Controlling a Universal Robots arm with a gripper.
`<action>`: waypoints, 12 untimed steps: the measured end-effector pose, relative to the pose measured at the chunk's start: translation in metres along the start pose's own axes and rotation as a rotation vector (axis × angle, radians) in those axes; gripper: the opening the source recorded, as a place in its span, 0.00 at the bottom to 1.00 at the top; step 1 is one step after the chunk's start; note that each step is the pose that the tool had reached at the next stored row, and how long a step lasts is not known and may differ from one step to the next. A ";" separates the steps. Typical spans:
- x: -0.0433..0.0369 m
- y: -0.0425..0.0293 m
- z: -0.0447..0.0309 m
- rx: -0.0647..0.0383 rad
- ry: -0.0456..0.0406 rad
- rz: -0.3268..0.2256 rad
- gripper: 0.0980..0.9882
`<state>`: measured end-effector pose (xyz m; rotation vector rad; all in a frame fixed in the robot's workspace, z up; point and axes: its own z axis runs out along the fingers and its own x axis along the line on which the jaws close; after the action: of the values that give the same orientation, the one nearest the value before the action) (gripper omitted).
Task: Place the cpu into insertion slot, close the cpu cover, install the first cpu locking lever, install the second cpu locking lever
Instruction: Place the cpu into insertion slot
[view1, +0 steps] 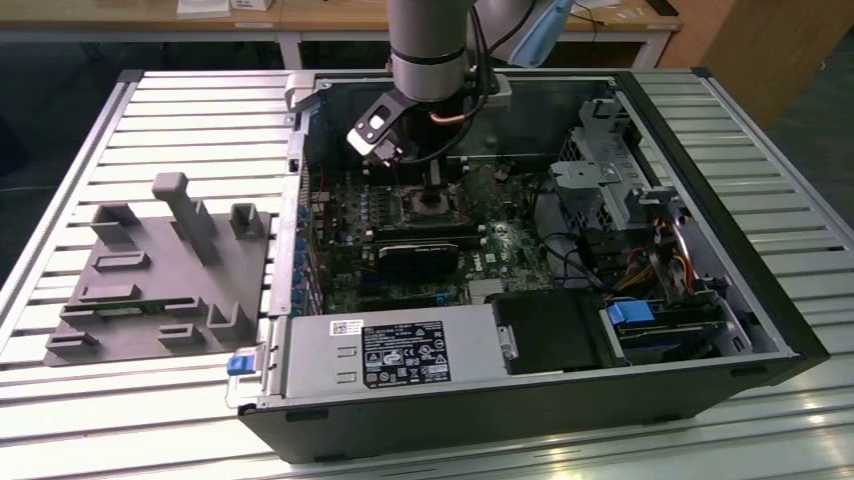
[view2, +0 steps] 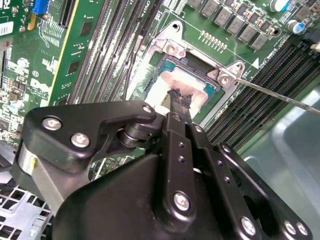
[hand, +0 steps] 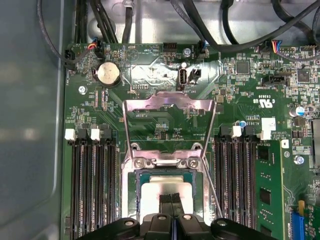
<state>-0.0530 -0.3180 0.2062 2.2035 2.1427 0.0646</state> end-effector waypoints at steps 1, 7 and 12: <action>0.0000 0.0000 -0.0005 0.000 -0.0003 0.000 0.00; -0.0001 0.0008 -0.0095 0.000 -0.0001 0.000 0.00; -0.0003 0.0016 -0.0193 -0.001 0.0002 0.000 0.00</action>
<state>-0.0529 -0.3179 0.2256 2.2030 2.1424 0.0658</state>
